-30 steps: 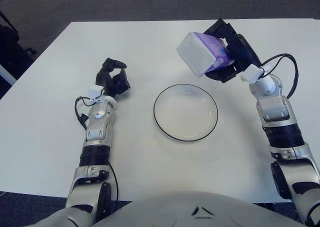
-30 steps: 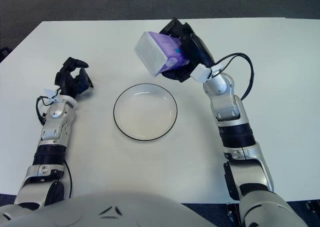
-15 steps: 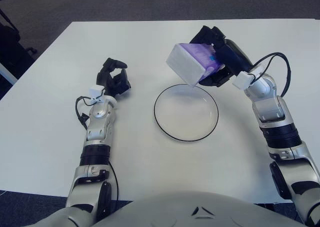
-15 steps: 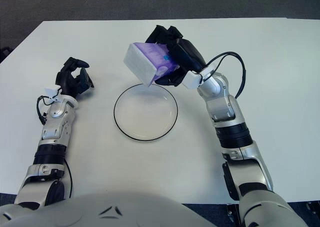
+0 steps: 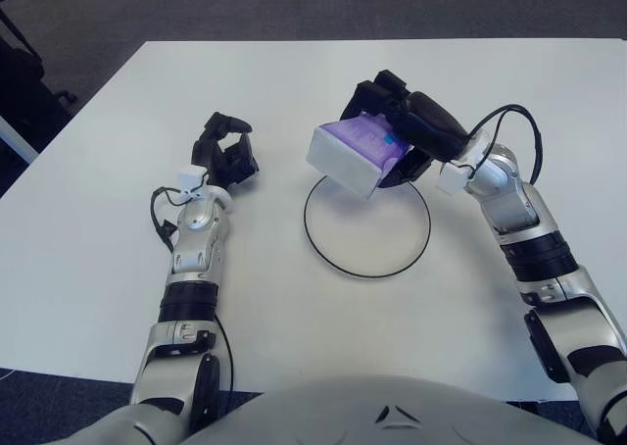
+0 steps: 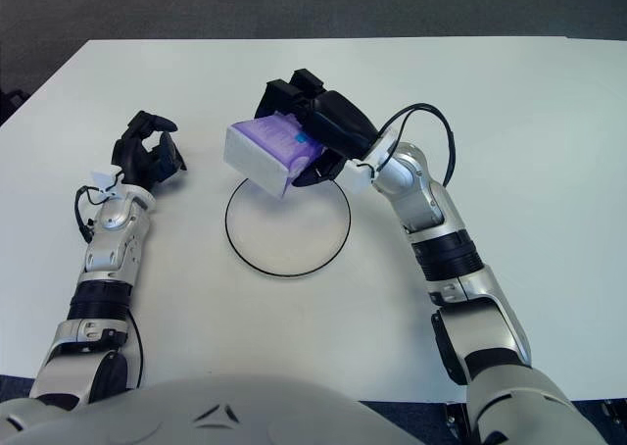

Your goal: Put the tissue paper into the plate.

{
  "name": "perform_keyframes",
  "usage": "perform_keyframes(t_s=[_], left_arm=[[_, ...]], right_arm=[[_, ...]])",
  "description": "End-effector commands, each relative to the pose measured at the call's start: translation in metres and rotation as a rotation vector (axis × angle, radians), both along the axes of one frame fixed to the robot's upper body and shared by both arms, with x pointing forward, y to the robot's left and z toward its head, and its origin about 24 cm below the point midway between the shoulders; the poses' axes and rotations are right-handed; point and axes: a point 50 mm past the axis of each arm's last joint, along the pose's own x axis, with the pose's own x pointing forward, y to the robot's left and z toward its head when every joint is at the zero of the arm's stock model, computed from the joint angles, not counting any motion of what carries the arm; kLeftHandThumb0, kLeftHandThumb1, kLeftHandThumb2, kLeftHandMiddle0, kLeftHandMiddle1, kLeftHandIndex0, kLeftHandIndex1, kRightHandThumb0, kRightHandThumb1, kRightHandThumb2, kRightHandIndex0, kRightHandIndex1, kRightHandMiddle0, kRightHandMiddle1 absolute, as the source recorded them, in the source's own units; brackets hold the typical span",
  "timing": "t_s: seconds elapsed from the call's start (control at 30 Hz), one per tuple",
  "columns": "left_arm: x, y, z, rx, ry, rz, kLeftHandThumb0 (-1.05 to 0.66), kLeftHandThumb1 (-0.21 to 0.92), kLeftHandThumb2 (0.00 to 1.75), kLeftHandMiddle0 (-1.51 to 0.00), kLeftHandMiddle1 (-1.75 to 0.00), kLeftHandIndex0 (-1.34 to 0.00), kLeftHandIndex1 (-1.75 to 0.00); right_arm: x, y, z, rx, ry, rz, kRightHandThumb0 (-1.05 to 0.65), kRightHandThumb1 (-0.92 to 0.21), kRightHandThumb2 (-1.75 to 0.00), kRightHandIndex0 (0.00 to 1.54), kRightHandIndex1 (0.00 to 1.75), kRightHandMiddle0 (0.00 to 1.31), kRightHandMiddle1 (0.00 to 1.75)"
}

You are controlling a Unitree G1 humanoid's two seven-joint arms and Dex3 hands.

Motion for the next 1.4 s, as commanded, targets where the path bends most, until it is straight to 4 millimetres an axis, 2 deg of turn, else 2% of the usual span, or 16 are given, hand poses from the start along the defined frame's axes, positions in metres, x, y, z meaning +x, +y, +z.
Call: perform_keyframes(t_s=[0.0, 0.13, 0.37, 0.6, 0.7, 0.83, 0.93, 1.0, 1.03, 1.07, 1.1, 1.13, 1.17, 1.23, 1.37], left_arm=[[-0.023, -0.008, -0.048, -0.054, 0.171, 0.015, -0.41, 0.57, 1.00, -1.04, -1.75, -0.42, -1.75], [-0.023, -0.008, -0.048, -0.061, 0.171, 0.015, -0.41, 0.57, 1.00, -1.04, -1.75, -0.42, -1.75], [-0.023, -0.008, -0.048, -0.068, 0.172, 0.017, -0.41, 0.57, 1.00, -1.03, -1.75, -0.42, -1.75], [-0.023, -0.008, -0.048, -0.068, 0.172, 0.017, -0.41, 0.57, 1.00, -1.02, -1.75, -0.42, -1.75], [-0.023, -0.008, -0.048, -0.067, 0.173, 0.016, -0.41, 0.57, 1.00, -1.02, -1.75, -0.42, -1.75], [-0.023, -0.008, -0.048, -0.067, 0.171, 0.014, -0.41, 0.57, 1.00, -1.02, -1.75, -0.42, -1.75], [-0.023, -0.008, -0.048, -0.064, 0.169, 0.013, -0.41, 0.57, 1.00, -1.04, -1.75, -0.42, -1.75], [-0.023, -0.008, -0.048, -0.062, 0.168, 0.013, -0.41, 0.57, 1.01, -1.04, -1.75, -0.42, -1.75], [-0.023, -0.008, -0.048, -0.060, 0.167, 0.012, -0.41, 0.56, 1.01, -1.04, -1.75, -0.43, -1.75], [-0.023, -0.008, -0.048, -0.059, 0.167, 0.012, -0.41, 0.56, 1.01, -1.04, -1.75, -0.43, -1.75], [-0.023, -0.008, -0.048, -0.058, 0.167, 0.012, -0.41, 0.56, 1.01, -1.04, -1.75, -0.43, -1.75], [-0.023, -0.008, -0.048, -0.058, 0.167, 0.012, -0.41, 0.56, 1.01, -1.04, -1.75, -0.43, -1.75], [-0.023, -0.008, -0.048, -0.058, 0.167, 0.013, -0.41, 0.56, 1.01, -1.04, -1.75, -0.43, -1.75], [-0.023, -0.008, -0.048, -0.059, 0.168, 0.013, -0.41, 0.56, 1.01, -1.04, -1.75, -0.43, -1.75], [-0.023, -0.008, -0.048, -0.061, 0.169, 0.013, -0.41, 0.56, 1.01, -1.04, -1.75, -0.43, -1.75]], right_arm=[[-0.003, 0.004, 0.004, -0.053, -0.064, 0.035, 0.00, -0.07, -1.60, 0.78, 1.74, 0.57, 1.75], [-0.004, 0.005, -0.001, -0.112, -0.043, 0.064, 0.00, -0.05, -1.63, 0.79, 1.74, 0.59, 1.75], [-0.005, 0.005, -0.008, -0.169, 0.135, 0.123, 0.00, -0.13, -1.52, 0.76, 1.69, 0.52, 1.75], [-0.008, 0.004, -0.011, -0.264, 0.169, 0.123, 0.00, -0.17, -1.48, 0.73, 1.68, 0.50, 1.75], [-0.010, 0.003, -0.011, -0.296, 0.161, 0.103, 0.00, -0.16, -1.44, 0.73, 1.73, 0.61, 1.56], [-0.012, 0.002, -0.011, -0.328, 0.148, 0.073, 0.00, -0.19, -1.36, 0.70, 1.74, 0.67, 1.43], [-0.012, 0.002, -0.012, -0.333, 0.141, 0.058, -0.01, -0.31, -1.29, 0.54, 1.74, 0.52, 1.63], [-0.012, 0.002, -0.012, -0.334, 0.141, 0.053, -0.01, -0.35, -1.25, 0.49, 1.75, 0.48, 1.68], [-0.012, 0.002, -0.012, -0.340, 0.141, 0.054, -0.01, -0.38, -1.23, 0.46, 1.75, 0.45, 1.70], [-0.012, 0.003, -0.012, -0.345, 0.140, 0.054, 0.07, -0.43, -1.15, 0.45, 1.74, 0.37, 1.65], [-0.012, 0.003, -0.012, -0.351, 0.140, 0.057, 0.18, -0.54, -1.00, 0.42, 1.71, 0.25, 1.58], [-0.012, 0.003, -0.012, -0.356, 0.140, 0.059, -0.07, -0.50, -0.95, 0.32, 1.61, 0.16, 1.48], [-0.013, 0.003, -0.011, -0.372, 0.133, 0.069, -0.16, -0.48, -0.95, 0.29, 1.57, 0.13, 1.45], [-0.013, 0.004, -0.009, -0.399, 0.116, 0.090, -0.41, -0.46, -0.91, 0.20, 1.28, 0.05, 1.31], [-0.014, 0.003, -0.006, -0.417, 0.089, 0.115, -0.59, -0.49, -0.82, 0.12, 0.96, 0.01, 1.13]])
